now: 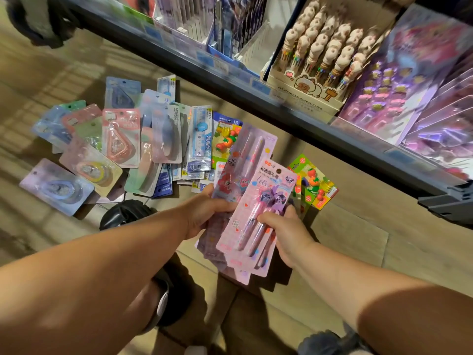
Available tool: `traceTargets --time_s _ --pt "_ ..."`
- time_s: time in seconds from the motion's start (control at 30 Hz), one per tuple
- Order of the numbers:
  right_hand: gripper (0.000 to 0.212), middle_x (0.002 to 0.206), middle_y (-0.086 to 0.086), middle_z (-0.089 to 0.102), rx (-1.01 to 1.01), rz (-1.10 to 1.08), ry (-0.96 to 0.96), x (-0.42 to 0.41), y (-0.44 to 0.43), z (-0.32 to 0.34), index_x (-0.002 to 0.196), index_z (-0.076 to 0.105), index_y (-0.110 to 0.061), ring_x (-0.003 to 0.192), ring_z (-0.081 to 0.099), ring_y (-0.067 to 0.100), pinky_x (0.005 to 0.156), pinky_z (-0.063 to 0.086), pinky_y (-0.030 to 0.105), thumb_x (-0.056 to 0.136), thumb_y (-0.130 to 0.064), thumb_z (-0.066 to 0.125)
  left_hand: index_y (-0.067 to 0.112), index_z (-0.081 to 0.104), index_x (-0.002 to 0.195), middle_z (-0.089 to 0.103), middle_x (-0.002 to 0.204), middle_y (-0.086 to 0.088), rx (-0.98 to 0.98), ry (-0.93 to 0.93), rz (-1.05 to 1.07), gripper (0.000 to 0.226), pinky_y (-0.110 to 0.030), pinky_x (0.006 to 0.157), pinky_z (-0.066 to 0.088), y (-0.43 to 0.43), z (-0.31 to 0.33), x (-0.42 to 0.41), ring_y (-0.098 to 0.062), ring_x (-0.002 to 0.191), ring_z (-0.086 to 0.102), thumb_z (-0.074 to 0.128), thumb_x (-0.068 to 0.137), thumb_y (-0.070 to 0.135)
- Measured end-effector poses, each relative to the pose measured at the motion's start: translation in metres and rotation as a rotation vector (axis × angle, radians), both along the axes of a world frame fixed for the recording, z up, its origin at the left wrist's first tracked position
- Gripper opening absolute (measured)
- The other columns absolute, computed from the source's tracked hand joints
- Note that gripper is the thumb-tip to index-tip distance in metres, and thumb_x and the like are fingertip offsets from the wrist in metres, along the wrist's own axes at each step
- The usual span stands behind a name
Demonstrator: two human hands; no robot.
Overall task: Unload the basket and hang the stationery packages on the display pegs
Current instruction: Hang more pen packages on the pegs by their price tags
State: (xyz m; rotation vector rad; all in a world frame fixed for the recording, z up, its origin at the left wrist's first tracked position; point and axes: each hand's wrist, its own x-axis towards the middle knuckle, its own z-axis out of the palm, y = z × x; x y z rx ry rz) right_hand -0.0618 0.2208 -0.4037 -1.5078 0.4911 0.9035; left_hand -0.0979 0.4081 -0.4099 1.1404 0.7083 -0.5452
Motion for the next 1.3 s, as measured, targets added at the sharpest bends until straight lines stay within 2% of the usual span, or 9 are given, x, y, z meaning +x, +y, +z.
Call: traceTargets --time_s 0.23,0.33,0.47,0.8,0.97,1.03,1.13,1.23,1.3 --pt "0.038 0.102 0.015 0.070 0.052 -0.004 -0.075 0.018 -0.007 0.017 0.117 0.047 -0.018 0.085 0.072 0.030 0.076 0.056 0.042 0.087 0.001 0.062 0.014 0.055 0.127 0.074 0.105 -0.009 -0.056 -0.077 0.073 0.046 -0.034 0.079 0.056 -0.012 0.012 0.011 -0.024 0.092 0.070 0.064 0.085 -0.004" --pt "0.036 0.098 0.013 0.068 0.059 0.012 -0.128 0.045 -0.001 0.032 0.114 0.047 -0.015 0.080 0.070 0.026 0.070 0.055 0.038 0.087 0.004 0.060 0.015 0.056 0.124 0.075 0.096 -0.003 0.000 -0.127 0.106 0.052 -0.026 0.066 0.054 -0.012 0.030 0.026 -0.016 0.081 0.073 0.075 0.076 0.004" --pt "0.034 0.104 0.014 0.064 0.100 0.062 -0.237 0.091 0.015 0.075 0.108 0.043 -0.016 0.083 0.068 0.025 0.073 0.056 0.041 0.086 0.003 0.062 0.014 0.050 0.132 0.072 0.109 -0.010 0.057 -0.240 0.154 0.076 -0.036 0.073 0.059 -0.002 0.074 0.060 -0.025 0.090 0.072 0.077 0.061 0.016" --pt "0.047 0.101 0.005 0.062 0.277 -0.010 -0.633 0.176 0.026 0.252 0.120 0.041 -0.016 0.082 0.063 0.015 0.061 0.054 0.027 0.084 0.004 0.064 0.017 0.045 0.132 0.070 0.107 -0.005 0.095 -0.559 0.180 0.047 -0.032 0.066 0.057 0.008 0.256 0.156 -0.021 0.084 0.070 0.064 0.089 0.012" --pt "0.064 0.115 0.005 0.068 0.349 -0.063 -0.753 0.177 0.016 0.302 0.125 0.052 -0.019 0.100 0.067 0.018 0.080 0.057 0.032 0.063 -0.014 0.067 0.026 0.050 0.119 0.072 0.107 -0.005 0.062 -0.635 0.219 0.038 -0.036 0.068 0.058 -0.010 0.307 0.156 -0.024 0.090 0.072 0.069 0.088 0.018" --pt "0.055 0.114 0.005 0.068 0.353 -0.097 -0.770 0.173 0.009 0.308 0.122 0.056 -0.022 0.102 0.067 0.019 0.088 0.056 0.038 0.069 -0.012 0.068 0.026 0.049 0.117 0.071 0.108 -0.004 0.055 -0.666 0.229 0.047 -0.034 0.063 0.057 -0.021 0.318 0.155 -0.022 0.090 0.073 0.074 0.078 0.022" --pt "0.039 0.099 0.004 0.068 0.338 -0.188 -0.808 0.169 -0.003 0.312 0.118 0.058 -0.018 0.084 0.069 0.011 0.075 0.058 0.029 0.086 0.004 0.060 0.024 0.048 0.123 0.072 0.107 -0.005 0.044 -0.685 0.215 0.067 -0.032 0.059 0.056 -0.039 0.324 0.159 -0.018 0.081 0.074 0.078 0.064 0.029" --pt "0.043 0.101 0.007 0.066 0.321 -0.273 -0.805 0.167 -0.017 0.318 0.124 0.048 -0.014 0.085 0.067 0.018 0.076 0.058 0.036 0.086 0.003 0.059 0.024 0.049 0.119 0.071 0.105 -0.007 0.014 -0.687 0.237 0.048 -0.033 0.058 0.056 -0.054 0.324 0.166 -0.019 0.079 0.074 0.076 0.079 0.016" --pt "0.033 0.097 0.008 0.064 0.319 -0.300 -0.791 0.166 -0.025 0.322 0.116 0.048 -0.012 0.076 0.067 0.015 0.064 0.057 0.028 0.089 0.006 0.054 0.021 0.051 0.112 0.072 0.095 -0.005 -0.017 -0.703 0.251 0.035 -0.031 0.056 0.056 -0.060 0.322 0.168 -0.016 0.072 0.072 0.070 0.086 0.008"
